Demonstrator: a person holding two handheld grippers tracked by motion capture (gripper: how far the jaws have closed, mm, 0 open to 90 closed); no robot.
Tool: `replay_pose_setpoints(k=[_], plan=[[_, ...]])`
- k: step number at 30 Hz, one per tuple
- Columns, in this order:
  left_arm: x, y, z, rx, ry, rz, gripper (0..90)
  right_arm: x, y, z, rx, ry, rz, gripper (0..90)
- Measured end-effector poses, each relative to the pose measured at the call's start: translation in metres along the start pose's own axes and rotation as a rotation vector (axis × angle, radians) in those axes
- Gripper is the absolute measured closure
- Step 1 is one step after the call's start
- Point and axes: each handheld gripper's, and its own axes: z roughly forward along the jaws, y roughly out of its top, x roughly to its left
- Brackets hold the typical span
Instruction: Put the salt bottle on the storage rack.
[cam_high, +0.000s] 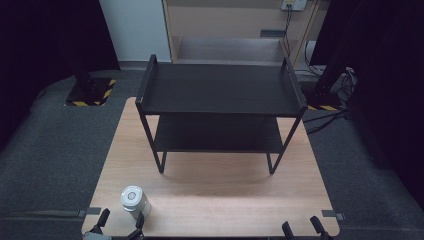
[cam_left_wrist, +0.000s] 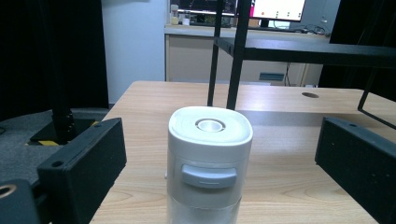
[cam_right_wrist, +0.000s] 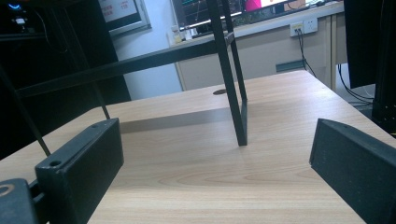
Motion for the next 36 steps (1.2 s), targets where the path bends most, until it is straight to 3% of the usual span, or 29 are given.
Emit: replay_pose_setpoints(k=[17,36], plan=[[0.001,-0.006,0.005,0.008,-0.004,0.009,0.6,0.001,0.000,0.000,-0.002,0.002,0.000,2.6],[0.011,-0.024,0.045,0.047,-0.017,0.040,2.2,-0.002,-0.003,0.003,0.015,-0.014,0.002,2.6]])
